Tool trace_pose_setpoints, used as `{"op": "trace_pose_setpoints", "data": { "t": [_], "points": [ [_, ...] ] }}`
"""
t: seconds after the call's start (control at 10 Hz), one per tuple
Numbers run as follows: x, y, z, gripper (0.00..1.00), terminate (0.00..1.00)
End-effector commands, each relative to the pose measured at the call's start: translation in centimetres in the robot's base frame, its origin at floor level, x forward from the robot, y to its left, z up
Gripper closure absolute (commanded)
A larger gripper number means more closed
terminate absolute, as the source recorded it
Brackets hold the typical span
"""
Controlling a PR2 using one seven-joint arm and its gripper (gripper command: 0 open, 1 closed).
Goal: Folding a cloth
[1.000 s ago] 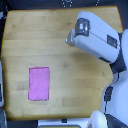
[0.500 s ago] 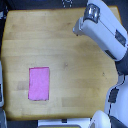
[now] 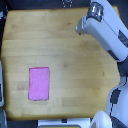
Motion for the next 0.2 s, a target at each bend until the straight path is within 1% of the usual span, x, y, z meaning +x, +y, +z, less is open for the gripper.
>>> {"op": "trace_pose_setpoints", "data": {
  "t": [0.0,0.1],
  "points": [
    [-11.5,5.9,-12.1,0.0,0.0],
    [-14.9,4.2,-13.3,0.0,1.0]
  ]
}}
